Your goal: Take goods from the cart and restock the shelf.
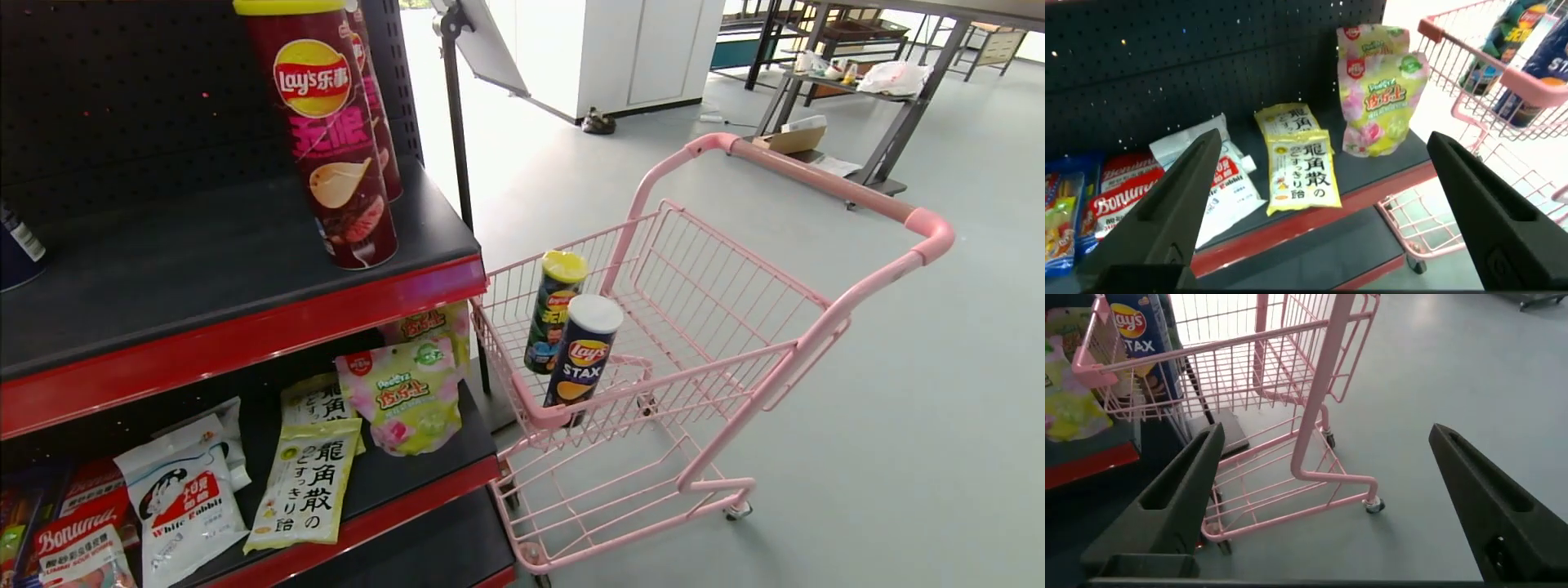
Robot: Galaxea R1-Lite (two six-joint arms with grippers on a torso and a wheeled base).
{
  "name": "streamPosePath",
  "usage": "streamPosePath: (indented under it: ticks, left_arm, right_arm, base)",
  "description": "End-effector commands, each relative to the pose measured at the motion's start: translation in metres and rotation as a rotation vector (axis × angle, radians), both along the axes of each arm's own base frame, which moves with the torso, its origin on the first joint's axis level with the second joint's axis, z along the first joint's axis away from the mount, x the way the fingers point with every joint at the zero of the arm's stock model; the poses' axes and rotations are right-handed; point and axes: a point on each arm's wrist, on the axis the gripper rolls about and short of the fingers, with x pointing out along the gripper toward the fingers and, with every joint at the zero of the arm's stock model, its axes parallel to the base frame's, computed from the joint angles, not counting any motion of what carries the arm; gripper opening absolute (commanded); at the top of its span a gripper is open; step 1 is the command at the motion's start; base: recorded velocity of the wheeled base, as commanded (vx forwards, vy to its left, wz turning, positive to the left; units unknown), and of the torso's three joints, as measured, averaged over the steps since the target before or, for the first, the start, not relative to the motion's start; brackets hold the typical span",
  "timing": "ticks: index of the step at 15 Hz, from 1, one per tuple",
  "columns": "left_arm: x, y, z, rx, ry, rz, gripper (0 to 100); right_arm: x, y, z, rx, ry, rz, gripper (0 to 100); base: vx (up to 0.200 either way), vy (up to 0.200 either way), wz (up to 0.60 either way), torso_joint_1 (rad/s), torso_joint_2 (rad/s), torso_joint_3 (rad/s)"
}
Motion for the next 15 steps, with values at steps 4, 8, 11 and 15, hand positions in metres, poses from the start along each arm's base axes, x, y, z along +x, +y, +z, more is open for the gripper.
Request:
streamPosePath:
  ticks: [4, 8, 11, 15]
  left_arm:
    - [0.0, 0.0, 0.0, 0.0, -0.001, -0.001, 100]
    - [0.0, 0.0, 0.0, 0.0, -0.001, -0.001, 100]
    - [0.0, 0.0, 0.0, 0.0, -0.001, -0.001, 100]
    - [0.0, 0.0, 0.0, -0.002, -0.001, -0.001, 100]
  right_arm:
    - [0.0, 0.0, 0.001, -0.013, -0.001, 0.009, 100]
    - [0.081, 0.005, 0.177, 0.116, 0.057, 0.149, 100]
    - [0.173, 0.03, 0.158, 0.065, 0.196, 0.353, 100]
    - [0.239, 0.054, 0.099, 0.105, 0.35, 0.589, 100]
  base:
    - [0.0, 0.0, 0.0, -0.041, 0.16, 0.123]
    - [0.0, 0.0, 0.0, 0.0, 0.0, 0.0]
    - [0.0, 0.0, 0.0, 0.0, 0.0, 0.0]
    - [0.0, 0.0, 0.0, 0.0, 0.0, 0.0]
